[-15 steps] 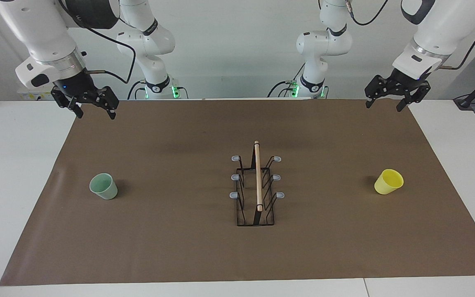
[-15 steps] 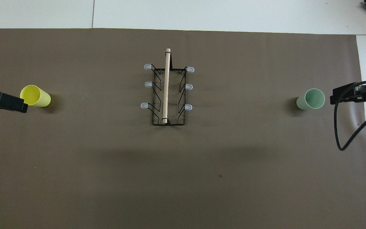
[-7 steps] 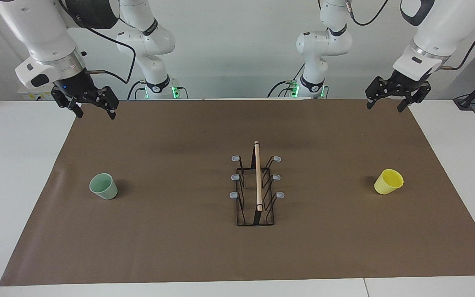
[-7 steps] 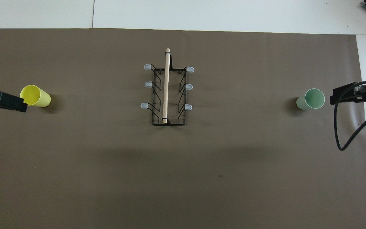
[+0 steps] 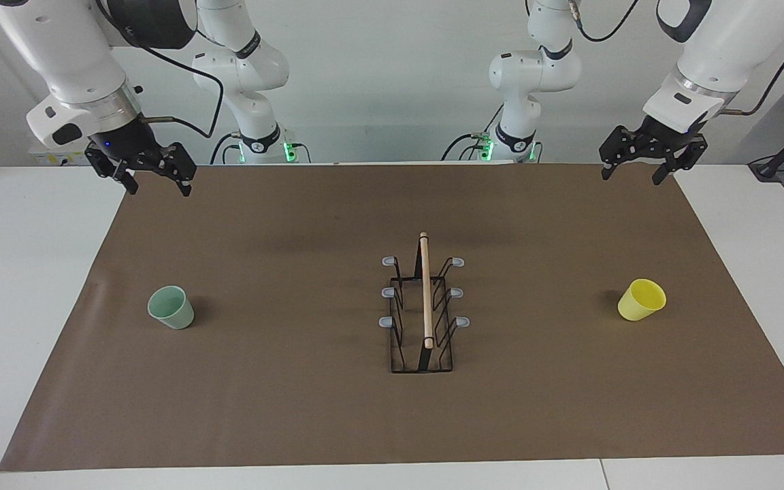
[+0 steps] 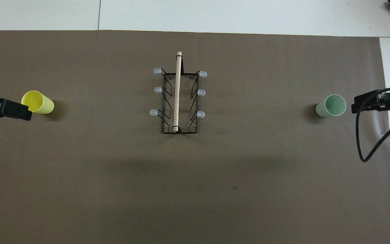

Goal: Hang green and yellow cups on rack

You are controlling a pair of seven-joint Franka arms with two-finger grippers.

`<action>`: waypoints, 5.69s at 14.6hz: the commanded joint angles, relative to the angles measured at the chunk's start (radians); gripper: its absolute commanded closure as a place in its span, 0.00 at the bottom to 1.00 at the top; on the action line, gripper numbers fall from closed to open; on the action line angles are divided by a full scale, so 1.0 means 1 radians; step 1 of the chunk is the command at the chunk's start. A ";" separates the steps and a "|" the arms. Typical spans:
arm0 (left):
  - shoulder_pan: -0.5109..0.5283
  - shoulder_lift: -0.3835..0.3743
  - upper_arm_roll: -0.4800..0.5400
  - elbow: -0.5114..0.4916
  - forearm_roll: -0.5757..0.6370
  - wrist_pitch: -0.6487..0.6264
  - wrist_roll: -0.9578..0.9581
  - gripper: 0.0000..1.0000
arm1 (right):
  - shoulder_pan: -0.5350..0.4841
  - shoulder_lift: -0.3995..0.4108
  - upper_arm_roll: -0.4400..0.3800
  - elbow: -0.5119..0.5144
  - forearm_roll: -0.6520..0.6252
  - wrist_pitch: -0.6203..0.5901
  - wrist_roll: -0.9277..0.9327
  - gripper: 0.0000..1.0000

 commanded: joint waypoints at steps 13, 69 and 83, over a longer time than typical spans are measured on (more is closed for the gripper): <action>-0.035 0.409 0.166 0.453 -0.023 -0.061 -0.039 0.00 | 0.134 0.288 0.005 -0.084 -0.305 0.277 -0.129 0.00; -0.019 0.498 0.503 -0.362 -1.222 0.457 -1.009 0.00 | 0.060 0.400 0.042 -0.344 -1.060 0.570 -0.858 1.00; -0.053 0.498 0.500 -0.362 -1.228 0.486 -0.980 0.41 | 0.017 0.210 0.044 -0.208 -0.210 0.488 -0.935 1.00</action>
